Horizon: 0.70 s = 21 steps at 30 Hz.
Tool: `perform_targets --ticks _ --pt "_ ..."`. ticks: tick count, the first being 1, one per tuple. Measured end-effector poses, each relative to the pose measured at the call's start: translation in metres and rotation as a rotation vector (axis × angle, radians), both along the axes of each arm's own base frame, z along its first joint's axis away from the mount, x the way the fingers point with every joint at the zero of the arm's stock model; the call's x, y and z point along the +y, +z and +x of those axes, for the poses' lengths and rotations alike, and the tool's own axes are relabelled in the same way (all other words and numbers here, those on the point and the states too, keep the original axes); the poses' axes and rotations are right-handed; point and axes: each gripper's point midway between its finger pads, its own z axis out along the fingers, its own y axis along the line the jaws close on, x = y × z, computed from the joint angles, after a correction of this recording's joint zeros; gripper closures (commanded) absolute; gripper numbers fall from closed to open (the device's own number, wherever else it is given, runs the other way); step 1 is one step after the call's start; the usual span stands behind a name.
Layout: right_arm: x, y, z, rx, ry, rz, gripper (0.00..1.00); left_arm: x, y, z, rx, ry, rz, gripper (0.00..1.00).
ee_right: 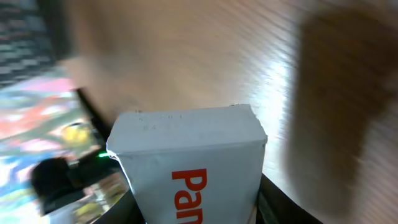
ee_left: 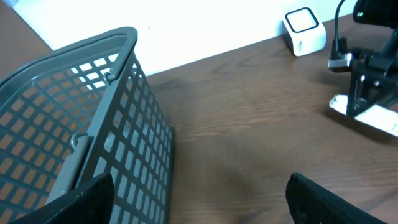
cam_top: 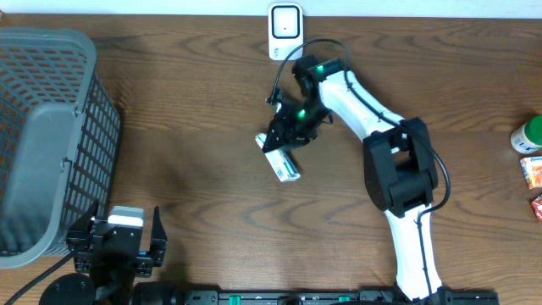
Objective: Scan the item barcode
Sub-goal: 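Rotate the Panadol box and raise it to the scanner face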
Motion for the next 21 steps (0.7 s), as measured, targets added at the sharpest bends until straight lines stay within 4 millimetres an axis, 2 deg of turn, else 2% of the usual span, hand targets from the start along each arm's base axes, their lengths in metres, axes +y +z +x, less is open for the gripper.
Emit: perform_targets --ticks 5,9,21 --pt "0.017 0.024 0.012 -0.020 -0.015 0.201 0.64 0.000 0.000 0.000 0.000 0.000 0.000 0.14" --pt "0.027 0.040 0.015 -0.022 -0.011 0.313 0.64 0.000 0.000 0.000 0.000 0.000 0.000 0.14" --pt "0.031 0.050 0.012 0.007 -0.015 0.372 0.61 0.000 0.000 0.000 0.000 0.000 0.000 0.14"
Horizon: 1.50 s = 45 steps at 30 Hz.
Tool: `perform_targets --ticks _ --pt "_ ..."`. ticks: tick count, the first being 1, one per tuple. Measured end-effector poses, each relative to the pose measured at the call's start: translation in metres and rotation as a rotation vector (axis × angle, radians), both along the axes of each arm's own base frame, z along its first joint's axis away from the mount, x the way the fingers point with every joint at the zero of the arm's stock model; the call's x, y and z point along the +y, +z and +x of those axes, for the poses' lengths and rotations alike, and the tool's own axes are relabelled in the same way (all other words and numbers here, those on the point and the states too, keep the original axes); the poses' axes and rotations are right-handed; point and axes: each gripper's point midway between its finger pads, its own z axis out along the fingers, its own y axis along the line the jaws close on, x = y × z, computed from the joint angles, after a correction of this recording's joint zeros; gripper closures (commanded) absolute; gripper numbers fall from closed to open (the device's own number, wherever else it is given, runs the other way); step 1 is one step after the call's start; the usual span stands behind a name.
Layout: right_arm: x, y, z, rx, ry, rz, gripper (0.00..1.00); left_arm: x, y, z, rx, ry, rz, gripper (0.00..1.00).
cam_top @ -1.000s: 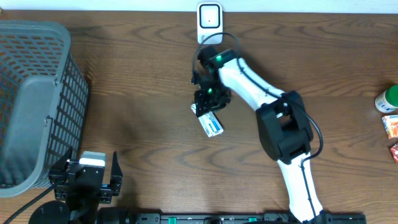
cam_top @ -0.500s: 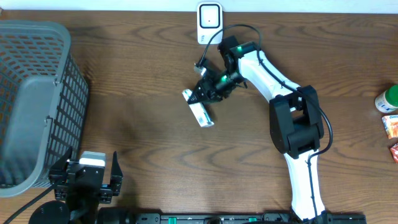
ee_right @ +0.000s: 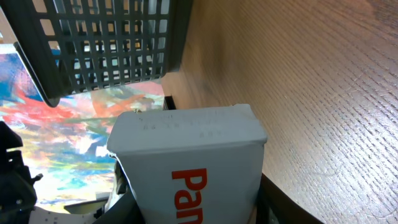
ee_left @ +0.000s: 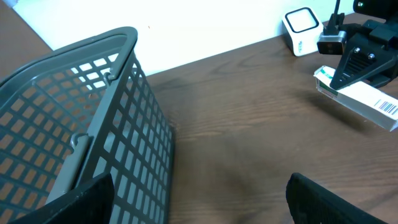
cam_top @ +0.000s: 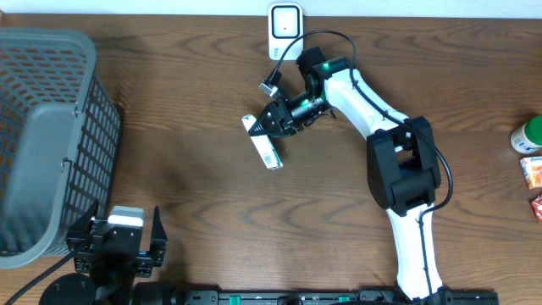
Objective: Scan the item barcode
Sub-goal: 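Rotate the Panadol box and raise it to the scanner face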
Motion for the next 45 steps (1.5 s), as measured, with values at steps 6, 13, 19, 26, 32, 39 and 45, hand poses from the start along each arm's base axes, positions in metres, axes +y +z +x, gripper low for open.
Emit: perform_targets --ticks 6,13,19,26,32,39,45 --pt "-0.003 -0.009 0.002 -0.032 0.002 -0.048 0.61 0.000 0.000 0.000 0.000 0.000 0.000 0.14" --pt "-0.021 -0.043 0.012 -0.111 -0.016 -0.270 0.65 0.000 0.000 0.000 0.000 0.000 0.000 0.14" --pt "-0.038 -0.050 0.016 -0.146 -0.022 -0.415 0.65 0.000 0.000 0.000 0.000 0.000 0.000 0.14" --pt "-0.057 -0.003 0.029 -0.418 -0.089 -0.665 0.59 0.000 0.000 0.000 0.000 0.000 0.000 0.14" --pt "-0.047 0.058 0.067 -0.790 -0.226 -0.773 0.53 0.000 0.000 0.000 0.000 0.000 0.000 0.14" --pt "-0.051 0.080 0.116 -1.065 -0.363 -0.907 0.68 0.000 0.000 0.000 0.000 0.000 0.000 0.14" --pt "-0.067 0.080 0.120 -1.095 -0.348 -0.978 0.37 0.000 0.000 0.000 0.000 0.000 0.000 0.14"
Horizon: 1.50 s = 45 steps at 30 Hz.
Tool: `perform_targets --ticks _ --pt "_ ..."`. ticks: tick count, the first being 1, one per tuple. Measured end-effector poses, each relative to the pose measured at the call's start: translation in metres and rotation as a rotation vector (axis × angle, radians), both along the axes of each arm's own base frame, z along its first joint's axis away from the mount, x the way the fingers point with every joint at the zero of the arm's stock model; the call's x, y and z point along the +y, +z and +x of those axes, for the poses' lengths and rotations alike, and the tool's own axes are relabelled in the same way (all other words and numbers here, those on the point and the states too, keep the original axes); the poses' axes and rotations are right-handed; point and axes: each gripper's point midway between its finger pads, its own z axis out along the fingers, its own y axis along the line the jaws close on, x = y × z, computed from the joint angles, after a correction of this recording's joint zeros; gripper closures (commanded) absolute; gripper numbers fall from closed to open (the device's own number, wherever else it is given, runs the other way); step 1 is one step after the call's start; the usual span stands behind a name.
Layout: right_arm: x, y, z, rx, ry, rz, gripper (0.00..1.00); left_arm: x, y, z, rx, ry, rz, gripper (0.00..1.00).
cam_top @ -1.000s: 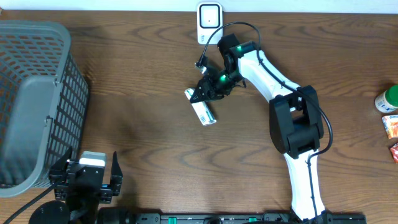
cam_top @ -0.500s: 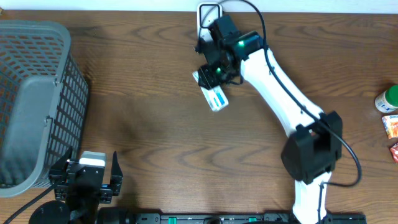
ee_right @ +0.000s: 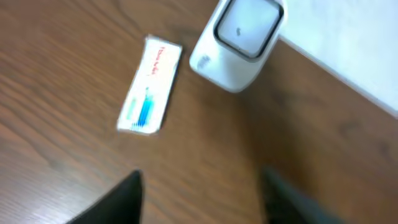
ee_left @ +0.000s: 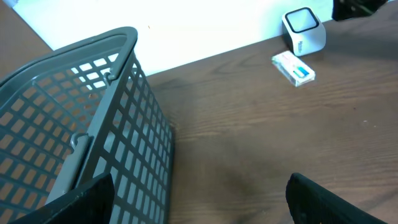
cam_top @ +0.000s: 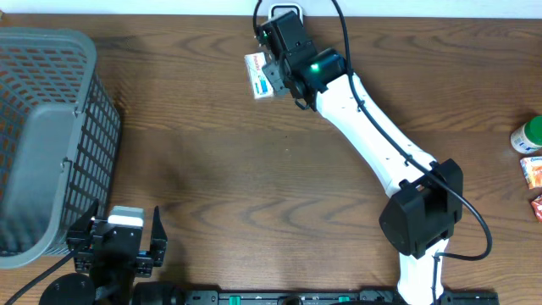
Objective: Scan the item barcode
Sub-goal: 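Rotate the Panadol box and raise it to the scanner face, then hold the Panadol box against the scanner with the right gripper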
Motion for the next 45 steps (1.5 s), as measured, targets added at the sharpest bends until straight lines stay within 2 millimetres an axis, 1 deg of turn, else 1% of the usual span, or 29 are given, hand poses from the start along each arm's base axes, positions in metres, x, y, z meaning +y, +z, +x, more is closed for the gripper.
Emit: perform_targets --ticks 4,8,9,10,11,12,16,17,20,21,23,25,27,29,30,32,33,35,40,45 --pt "0.000 -0.008 -0.011 0.057 0.029 -0.009 0.35 0.000 0.000 0.000 0.000 0.000 0.000 0.14" --pt "0.013 -0.017 -0.015 0.089 0.069 0.027 0.34 0.000 0.000 0.000 0.000 0.000 0.000 0.14" --pt "0.017 -0.020 -0.013 0.088 0.073 0.037 0.31 0.000 0.000 0.000 0.000 0.000 0.000 0.14" --pt "0.020 -0.024 -0.010 0.085 0.075 0.047 0.25 0.000 0.000 0.000 0.000 0.000 0.000 0.13" --pt "0.026 -0.031 -0.005 0.083 0.076 0.061 0.04 0.000 0.000 0.000 0.000 0.000 0.000 0.14" --pt "0.033 -0.046 0.000 0.091 0.068 0.078 0.01 0.000 0.000 0.000 0.000 0.000 0.000 0.14" --pt "0.049 -0.101 0.026 0.089 -0.008 0.134 0.01 0.000 0.000 0.000 0.000 0.000 0.000 0.14" --pt "0.048 -0.118 0.030 0.096 -0.045 0.137 0.01 0.000 0.000 0.000 0.000 0.000 0.000 0.14" --pt "0.045 -0.156 0.036 0.115 -0.143 0.154 0.01 0.000 0.000 0.000 0.000 0.000 0.000 0.14" --pt "0.044 -0.163 0.038 0.116 -0.168 0.164 0.01 0.000 0.000 0.000 0.000 0.000 0.000 0.14" --pt "0.045 -0.171 0.042 0.108 -0.214 0.195 0.01 0.000 0.000 0.000 0.000 0.000 0.000 0.13" --pt "0.047 -0.170 0.047 0.092 -0.244 0.228 0.01 0.000 0.000 0.000 0.000 0.000 0.000 0.14" --pt "0.049 -0.165 0.052 0.072 -0.274 0.267 0.04 0.000 0.000 0.000 0.000 0.000 0.000 0.13" --pt "0.050 -0.165 0.053 0.070 -0.298 0.290 0.11 0.000 0.000 0.000 0.000 0.000 0.000 0.13" --pt "0.050 -0.168 0.053 0.073 -0.309 0.295 0.13 0.000 0.000 0.000 0.000 0.000 0.000 0.14" --pt "0.050 -0.179 0.052 0.087 -0.331 0.304 0.15 0.000 0.000 0.000 0.000 0.000 0.000 0.14" --pt "0.048 -0.181 0.055 0.069 -0.346 0.296 0.16 0.000 0.000 0.000 0.000 0.000 0.000 0.14" --pt "0.051 -0.182 0.057 0.062 -0.350 0.306 0.20 0.000 0.000 0.000 0.000 0.000 0.000 0.14" --pt "0.052 -0.183 0.062 0.048 -0.371 0.319 0.46 0.000 0.000 0.000 0.000 0.000 0.000 0.14" --pt "0.049 -0.184 0.058 0.069 -0.385 0.303 0.61 0.000 0.000 0.000 0.000 0.000 0.000 0.14"
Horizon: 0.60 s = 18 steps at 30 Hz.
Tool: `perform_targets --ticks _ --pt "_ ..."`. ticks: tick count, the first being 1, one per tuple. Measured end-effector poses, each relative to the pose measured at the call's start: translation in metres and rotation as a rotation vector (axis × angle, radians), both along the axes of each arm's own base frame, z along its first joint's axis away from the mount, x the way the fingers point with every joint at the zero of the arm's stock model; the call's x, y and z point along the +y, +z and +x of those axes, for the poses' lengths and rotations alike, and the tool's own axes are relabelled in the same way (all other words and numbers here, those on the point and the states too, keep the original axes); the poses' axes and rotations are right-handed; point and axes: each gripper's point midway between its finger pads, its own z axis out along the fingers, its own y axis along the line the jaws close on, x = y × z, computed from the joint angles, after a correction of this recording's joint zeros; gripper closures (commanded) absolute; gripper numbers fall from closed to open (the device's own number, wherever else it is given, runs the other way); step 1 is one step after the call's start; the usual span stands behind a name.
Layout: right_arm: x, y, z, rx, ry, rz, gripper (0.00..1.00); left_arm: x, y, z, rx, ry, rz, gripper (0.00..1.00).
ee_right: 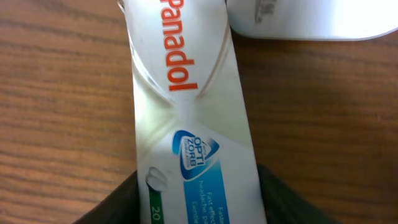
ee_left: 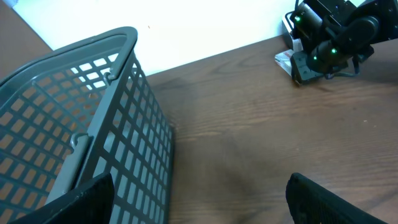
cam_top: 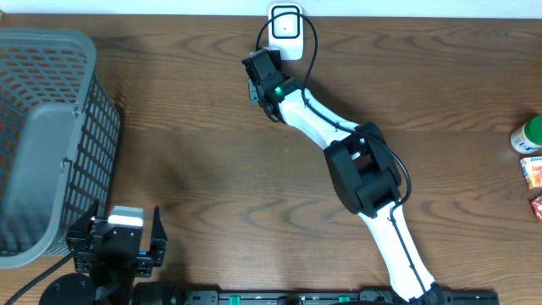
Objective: Scan the item barcode
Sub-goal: 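Hold the Panadol box against the scanner with the right gripper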
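A white and blue Panadol box [ee_right: 186,124] lies flat on the wooden table, just in front of the white barcode scanner [ee_right: 311,18], printed face up. My right gripper [ee_right: 198,199] is down over the box, a dark finger against each long edge, shut on it. Overhead, the right gripper [cam_top: 257,80] covers most of the box, just left of and below the scanner [cam_top: 286,27]. In the left wrist view a sliver of the box [ee_left: 283,59] shows beside the arm. My left gripper [ee_left: 199,199] rests open and empty at the near left [cam_top: 118,241].
A grey mesh basket [cam_top: 42,135] fills the left side of the table, close to the left gripper. At the right edge stand a green-capped bottle [cam_top: 529,135] and some orange packets [cam_top: 532,172]. The right arm stretches diagonally across the table's middle.
The right gripper was raised over the box, which lay free on the table left of the scanner. Now it is down on the box with its fingers against both long edges. The left arm is unchanged.
The right gripper first held the box low over the middle of the table, then held it tilted in the air closer to the scanner. Later the box lay loose beside the scanner with the gripper raised over it. Now the gripper grips it again on the table.
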Motion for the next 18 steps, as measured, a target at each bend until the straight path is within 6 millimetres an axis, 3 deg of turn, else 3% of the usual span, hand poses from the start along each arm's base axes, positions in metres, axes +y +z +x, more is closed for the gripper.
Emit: perform_targets --ticks 3,6,12,15,17,18 --pt "-0.002 0.000 -0.006 0.032 0.001 -0.010 0.68 0.000 0.000 0.000 0.000 0.000 0.000 0.13" --pt "-0.009 0.000 -0.021 0.103 0.010 -0.038 0.68 0.000 0.000 0.000 0.000 0.000 0.000 0.14" --pt "-0.038 0.003 -0.073 0.308 0.062 -0.171 0.66 0.000 0.000 0.000 0.000 0.000 0.000 0.14" --pt "-0.059 0.004 -0.108 0.445 0.102 -0.264 0.66 0.000 0.000 0.000 0.000 0.000 0.000 0.14" --pt "-0.073 0.004 -0.130 0.538 0.133 -0.327 0.62 0.000 0.000 0.000 0.000 0.000 0.000 0.14" --pt "-0.078 0.004 -0.138 0.570 0.148 -0.352 0.51 0.000 0.000 0.000 0.000 0.000 0.000 0.14"
